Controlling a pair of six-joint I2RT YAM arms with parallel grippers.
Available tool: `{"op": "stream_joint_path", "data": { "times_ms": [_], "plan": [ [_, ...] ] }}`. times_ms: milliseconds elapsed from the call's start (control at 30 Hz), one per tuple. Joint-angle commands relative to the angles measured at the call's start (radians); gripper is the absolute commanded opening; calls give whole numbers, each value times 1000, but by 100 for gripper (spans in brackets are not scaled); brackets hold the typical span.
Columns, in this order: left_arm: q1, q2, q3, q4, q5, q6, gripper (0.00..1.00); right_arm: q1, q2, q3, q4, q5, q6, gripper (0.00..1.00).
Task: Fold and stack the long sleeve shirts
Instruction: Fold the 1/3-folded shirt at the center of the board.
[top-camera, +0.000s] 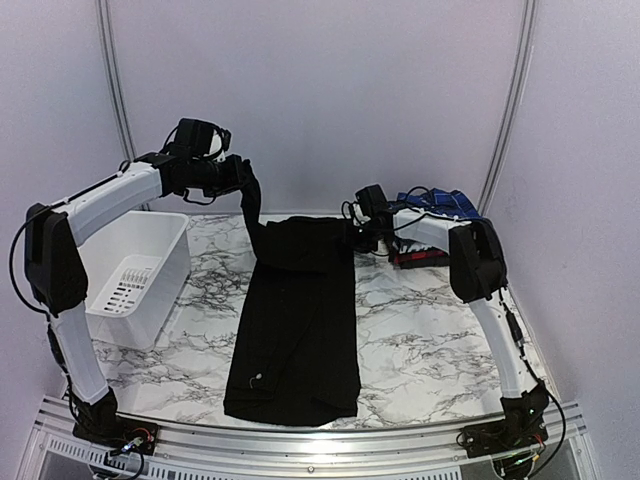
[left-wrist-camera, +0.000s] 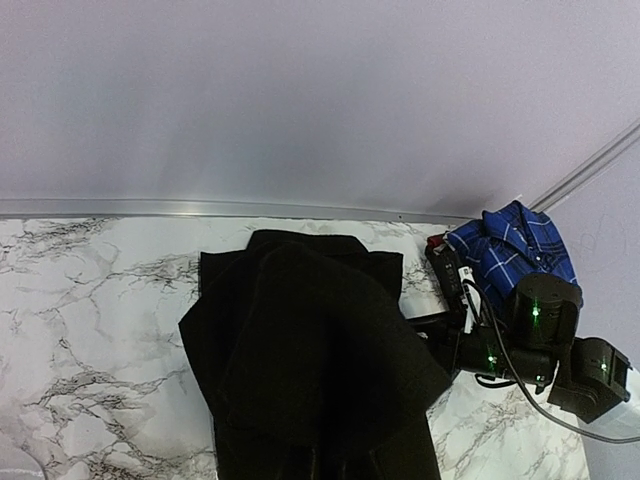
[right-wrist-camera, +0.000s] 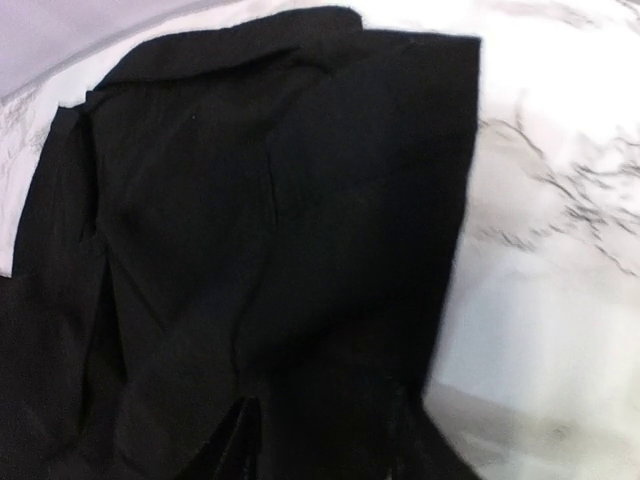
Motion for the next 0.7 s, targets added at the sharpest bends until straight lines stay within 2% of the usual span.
{"op": "stream_joint_path", "data": {
  "times_ms": [0, 200, 367, 533, 667],
  "plan": [
    [5, 8, 44, 31, 23, -7, 3, 23, -220, -151, -33, 36, -75, 43],
    [6, 8, 60, 32, 43, 1, 3, 165, -566, -575, 49, 113, -73, 48],
    [5, 4, 54, 35, 56, -2, 3, 347, -807, -843, 80, 191, 34, 48],
    [5, -1, 40, 38, 45, 7, 3, 588, -925, -970, 22, 325, 207, 44],
    [6, 3, 33, 41, 50, 8, 3, 786, -922, -1009, -49, 419, 384, 41]
  ]
}}
